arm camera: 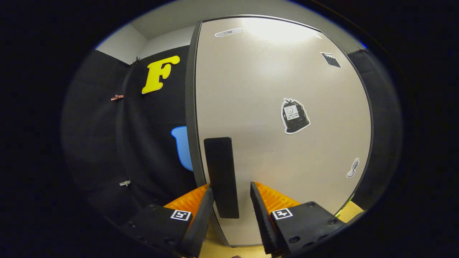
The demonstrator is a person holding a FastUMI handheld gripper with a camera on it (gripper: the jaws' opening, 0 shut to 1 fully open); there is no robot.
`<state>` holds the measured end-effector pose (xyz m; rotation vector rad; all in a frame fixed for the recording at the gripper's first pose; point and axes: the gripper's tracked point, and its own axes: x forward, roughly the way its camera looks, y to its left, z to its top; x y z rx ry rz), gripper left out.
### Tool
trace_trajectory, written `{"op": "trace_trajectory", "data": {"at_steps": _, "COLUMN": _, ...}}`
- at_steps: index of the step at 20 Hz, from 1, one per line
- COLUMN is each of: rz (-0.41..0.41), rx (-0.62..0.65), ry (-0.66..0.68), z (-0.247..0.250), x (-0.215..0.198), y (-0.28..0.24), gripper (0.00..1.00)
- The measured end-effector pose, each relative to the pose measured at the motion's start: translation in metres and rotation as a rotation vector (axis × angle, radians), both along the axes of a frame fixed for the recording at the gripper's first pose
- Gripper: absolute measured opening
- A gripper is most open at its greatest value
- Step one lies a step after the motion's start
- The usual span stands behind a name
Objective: Open the shoe cabinet door, grab the shoes and put them into the shoe cabinet, then close the shoe cabinet door.
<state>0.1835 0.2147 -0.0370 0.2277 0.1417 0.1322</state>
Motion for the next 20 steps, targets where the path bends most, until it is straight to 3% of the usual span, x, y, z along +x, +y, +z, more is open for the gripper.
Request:
{"op": "trace_trajectory", "data": {"at_steps": 1, "rz": 0.005, "rx": -0.002, "ry": -0.003, "z": 0.002, "x": 0.003, "y": 0.004, "gripper": 0.57}}
{"op": "trace_trajectory", "data": {"at_steps": 4, "rz": -0.033, "rx": -0.062, "ry": -0.001, "z": -0.003, "x": 0.010, "y": 0.003, "gripper": 0.41}}
{"op": "trace_trajectory", "data": {"at_steps": 9, "rz": 0.037, "rx": -0.096, "ry": -0.014, "z": 0.001, "x": -0.004, "y": 0.003, "gripper": 0.15}}
{"op": "trace_trajectory", "data": {"at_steps": 20, "rz": 0.147, "rx": -0.048, "ry": -0.065, "z": 0.024, "x": -0.098, "y": -0.022, "gripper": 0.15}}
